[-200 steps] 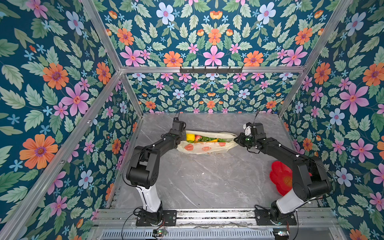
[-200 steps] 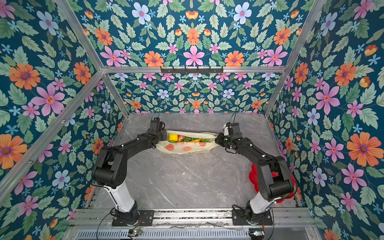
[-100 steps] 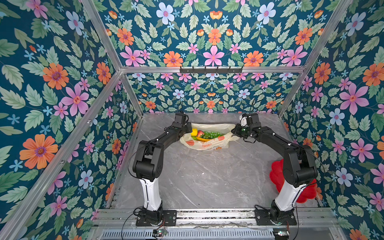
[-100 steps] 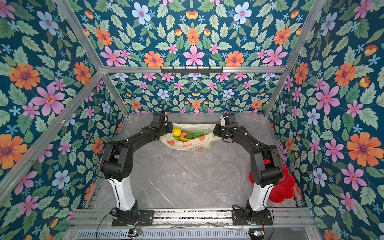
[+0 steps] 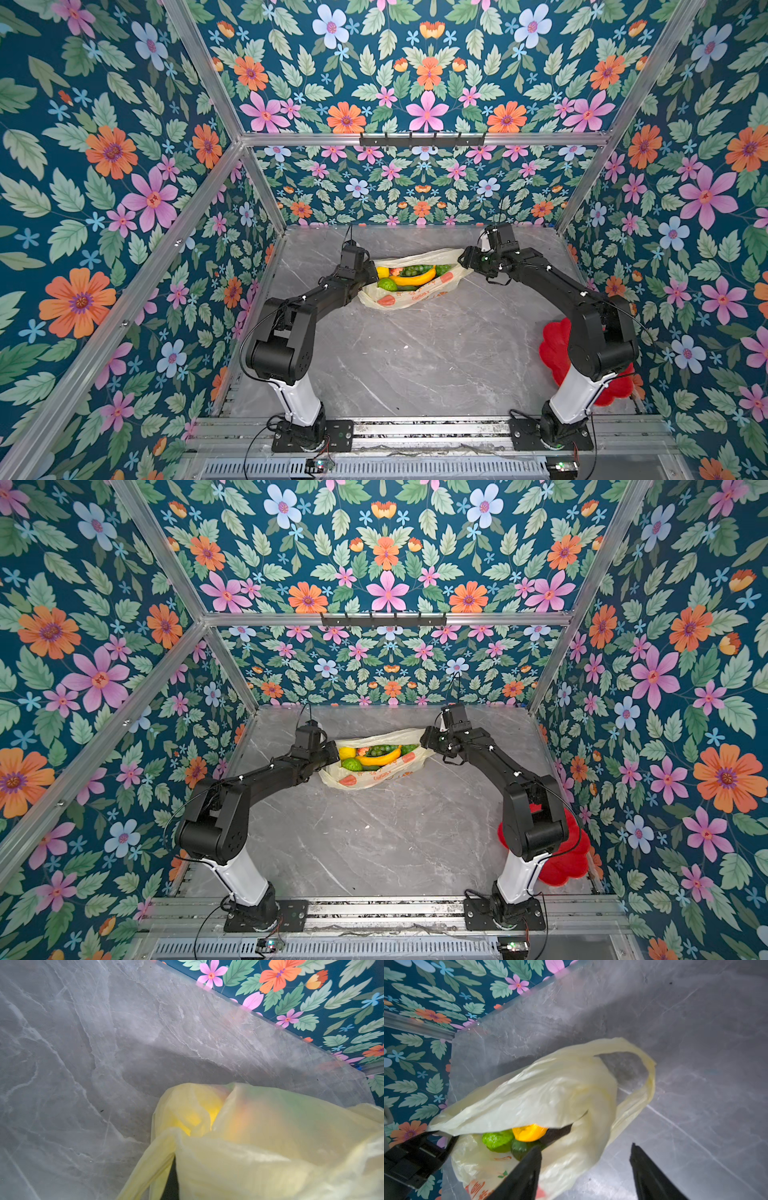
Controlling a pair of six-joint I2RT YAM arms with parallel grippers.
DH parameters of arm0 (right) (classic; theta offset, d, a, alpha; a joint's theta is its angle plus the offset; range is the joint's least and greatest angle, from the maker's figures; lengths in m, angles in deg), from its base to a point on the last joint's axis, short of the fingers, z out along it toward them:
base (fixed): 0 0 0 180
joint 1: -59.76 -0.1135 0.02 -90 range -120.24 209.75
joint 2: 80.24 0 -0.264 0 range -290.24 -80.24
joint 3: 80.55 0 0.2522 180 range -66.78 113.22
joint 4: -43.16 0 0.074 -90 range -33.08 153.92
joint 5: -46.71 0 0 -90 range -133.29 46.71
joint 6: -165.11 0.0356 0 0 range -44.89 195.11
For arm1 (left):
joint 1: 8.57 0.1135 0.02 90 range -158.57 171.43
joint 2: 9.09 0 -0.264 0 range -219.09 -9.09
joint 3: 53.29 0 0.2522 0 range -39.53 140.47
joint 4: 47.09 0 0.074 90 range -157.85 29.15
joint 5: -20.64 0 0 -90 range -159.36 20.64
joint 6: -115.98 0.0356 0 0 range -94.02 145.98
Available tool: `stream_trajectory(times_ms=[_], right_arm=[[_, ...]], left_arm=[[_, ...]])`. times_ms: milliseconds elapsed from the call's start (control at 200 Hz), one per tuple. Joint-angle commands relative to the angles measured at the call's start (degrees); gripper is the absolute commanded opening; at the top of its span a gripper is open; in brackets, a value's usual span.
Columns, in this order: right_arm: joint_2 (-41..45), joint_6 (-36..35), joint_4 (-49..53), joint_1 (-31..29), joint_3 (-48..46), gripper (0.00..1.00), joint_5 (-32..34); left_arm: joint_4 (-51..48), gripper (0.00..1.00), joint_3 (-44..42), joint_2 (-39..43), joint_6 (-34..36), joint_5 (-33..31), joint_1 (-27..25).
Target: Take the fake fruits out of the plastic bag
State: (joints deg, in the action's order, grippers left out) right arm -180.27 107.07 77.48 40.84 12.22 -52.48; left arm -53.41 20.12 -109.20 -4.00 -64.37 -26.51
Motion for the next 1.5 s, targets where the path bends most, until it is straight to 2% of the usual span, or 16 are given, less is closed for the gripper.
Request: stream_trajectory(times_ms=[0,175,285,385,495,575,625,770,895,1015,1150,1260,1410,1495], right_arm=[[0.37,5.59,4.77,-2.69,0.01,0.81,7.22],[-3.16,9.78,4.98,-3.52,0.77,0.82,6.54],[-4.49,9.26,3.25,-3.67,1.02,0.74,4.77],[-4.05,8.33,2.79,-3.67,-0.02,0.54,4.65],[-2.31,7.32,1.46,-3.67,-3.85,0.27,5.49],[-1.96,6.41,1.19,-3.67,-6.77,0.13,6.55],[-2.14,6.12,0.92,-3.59,-8.44,0.08,7.49],[-2.36,5.35,-1.62,-3.49,-11.36,0.05,5.59],[-2.57,5.0,-3.87,-3.53,-11.29,0.04,4.17],[-4.88,4.92,-4.07,-3.26,-8.01,0.04,3.62],[-9.28,4.51,-3.3,-2.44,-2.92,0.03,3.13],[-10.76,3.98,-2.23,-2.44,-0.46,0.02,3.08],[-9.57,4.33,-2.56,-2.96,-3.0,0.02,2.29],[-8.49,4.81,-3.0,-3.08,-5.24,0.02,2.09]], left_arm=[[1.52,0.0,-0.57,0.29,-0.13,1.51,-0.3],[2.05,0.0,-1.23,0.73,-0.25,1.29,-0.46],[1.85,0.0,-0.64,0.54,-0.5,-0.07,-0.44],[0.04,0.0,0.57,0.04,-1.28,-2.39,-0.22],[-0.59,0.0,1.82,-0.64,-3.02,-4.49,0.94],[0.69,0.0,2.38,-1.4,-5.5,-4.13,2.82],[1.95,0.0,3.33,-2.41,-6.58,-2.75,4.01],[0.64,0.0,8.37,-5.94,-6.86,-0.64,4.57],[-0.15,0.0,12.12,-9.22,-6.05,1.3,3.06],[-0.99,0.0,17.07,-13.35,-3.45,2.15,0.28],[-3.56,0.0,24.6,-18.3,-0.33,3.82,-0.53],[-6.91,0.0,27.23,-18.16,2.41,2.07,-0.64],[-12.27,0.27,24.15,-13.08,2.4,-6.06,-0.61],[-16.49,0.44,22.91,-10.46,1.71,-8.57,-0.81]])
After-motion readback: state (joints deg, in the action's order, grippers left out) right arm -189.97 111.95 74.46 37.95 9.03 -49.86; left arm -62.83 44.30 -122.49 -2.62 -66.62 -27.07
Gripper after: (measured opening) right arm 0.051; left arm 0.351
